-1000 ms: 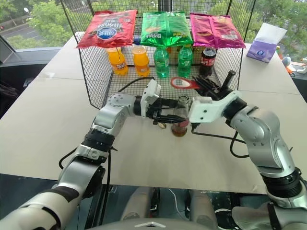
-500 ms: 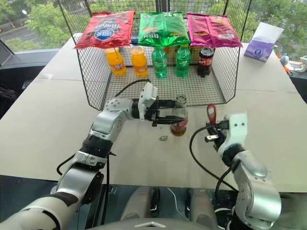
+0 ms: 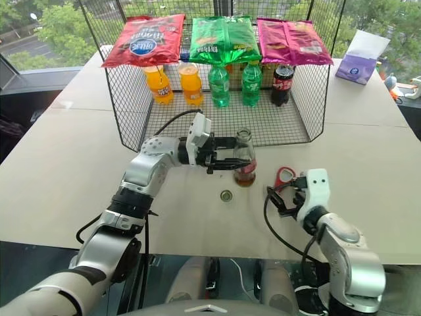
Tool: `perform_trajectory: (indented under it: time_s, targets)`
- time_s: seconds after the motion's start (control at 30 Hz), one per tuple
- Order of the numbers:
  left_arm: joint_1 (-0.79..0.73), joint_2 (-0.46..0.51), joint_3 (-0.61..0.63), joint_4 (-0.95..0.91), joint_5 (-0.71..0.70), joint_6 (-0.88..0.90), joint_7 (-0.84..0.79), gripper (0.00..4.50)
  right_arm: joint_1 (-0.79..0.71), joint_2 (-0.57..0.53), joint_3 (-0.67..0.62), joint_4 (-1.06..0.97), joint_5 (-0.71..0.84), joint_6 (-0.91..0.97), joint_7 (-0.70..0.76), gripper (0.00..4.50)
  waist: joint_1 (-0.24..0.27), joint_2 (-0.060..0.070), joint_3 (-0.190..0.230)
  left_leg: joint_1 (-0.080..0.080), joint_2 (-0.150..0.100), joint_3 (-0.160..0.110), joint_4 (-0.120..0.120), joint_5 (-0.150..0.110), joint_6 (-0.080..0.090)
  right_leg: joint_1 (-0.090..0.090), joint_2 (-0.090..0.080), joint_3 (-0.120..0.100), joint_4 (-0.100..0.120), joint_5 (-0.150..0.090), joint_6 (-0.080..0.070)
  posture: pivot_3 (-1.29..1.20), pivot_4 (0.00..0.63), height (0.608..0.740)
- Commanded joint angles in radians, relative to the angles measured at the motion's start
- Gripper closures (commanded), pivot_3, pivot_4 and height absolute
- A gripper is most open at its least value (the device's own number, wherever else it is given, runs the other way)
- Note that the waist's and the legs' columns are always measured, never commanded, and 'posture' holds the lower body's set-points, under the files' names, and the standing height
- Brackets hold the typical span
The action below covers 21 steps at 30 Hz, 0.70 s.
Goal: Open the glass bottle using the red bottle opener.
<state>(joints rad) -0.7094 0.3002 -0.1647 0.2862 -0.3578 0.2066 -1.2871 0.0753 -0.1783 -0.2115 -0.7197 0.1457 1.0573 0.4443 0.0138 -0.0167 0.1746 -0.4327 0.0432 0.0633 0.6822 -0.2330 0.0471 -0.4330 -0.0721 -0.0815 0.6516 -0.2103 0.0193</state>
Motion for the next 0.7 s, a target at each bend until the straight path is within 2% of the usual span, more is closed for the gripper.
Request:
perform_trajectory:
  time_s: [0.03,0.1,0.13,0.3,0.47,0.6,0.7]
  targets:
    - [-0.006,0.005,0.017,-0.036,-0.018,0.001,0.002,0.88,0.021,-0.138,0.058,-0.036,-0.054,-0.130,0.003,0.00,-0.002,0.000,0.000,0.000,0.000,0.000,0.000,0.000,0.000,0.000,0.000,0.000,0.000,0.000,0.000,0.00,0.150,0.740]
    - [-0.006,0.007,0.024,-0.046,-0.026,0.011,0.010,0.12,0.033,-0.219,0.093,-0.041,-0.076,-0.205,0.022,0.00,-0.003,0.000,0.000,0.001,-0.001,0.001,-0.002,0.000,0.000,0.000,0.001,0.000,-0.001,0.000,0.000,0.00,0.150,0.740]
    - [-0.005,0.011,0.026,-0.051,-0.029,0.017,0.010,0.04,0.033,-0.242,0.099,-0.050,-0.069,-0.236,0.035,0.00,-0.003,0.000,0.000,0.001,-0.002,0.000,-0.002,0.000,0.000,-0.001,0.002,0.000,-0.001,0.000,0.000,0.00,0.150,0.740]
    - [0.025,0.053,0.065,-0.130,-0.089,0.087,0.004,0.04,0.039,-0.293,0.072,-0.084,-0.029,-0.345,0.066,0.00,-0.002,0.000,0.000,0.000,-0.001,0.000,-0.003,0.000,0.000,-0.001,0.003,0.000,-0.001,0.000,0.000,0.00,0.150,0.740]
    - [0.091,0.133,0.139,-0.259,-0.200,0.236,0.024,0.04,0.110,-0.328,0.011,-0.075,-0.008,-0.461,0.098,0.00,0.000,0.000,0.000,0.000,0.002,0.000,-0.005,0.000,0.000,-0.001,0.002,0.000,-0.004,0.000,0.000,0.00,0.150,0.740]
    - [0.249,0.192,0.241,-0.355,-0.185,0.203,0.135,0.04,0.197,-0.330,-0.114,-0.012,0.026,-0.578,0.120,0.00,0.000,0.000,0.000,0.001,0.001,0.001,-0.006,0.000,0.000,0.000,0.002,0.000,-0.007,0.000,0.000,0.00,0.150,0.740]
    - [0.373,0.223,0.285,-0.414,-0.202,0.208,0.161,0.04,0.261,-0.339,-0.153,0.050,0.011,-0.689,0.137,0.00,0.000,0.000,0.000,0.001,0.002,0.001,-0.007,0.000,0.000,0.000,0.002,0.001,-0.008,0.000,0.000,0.00,0.150,0.740]
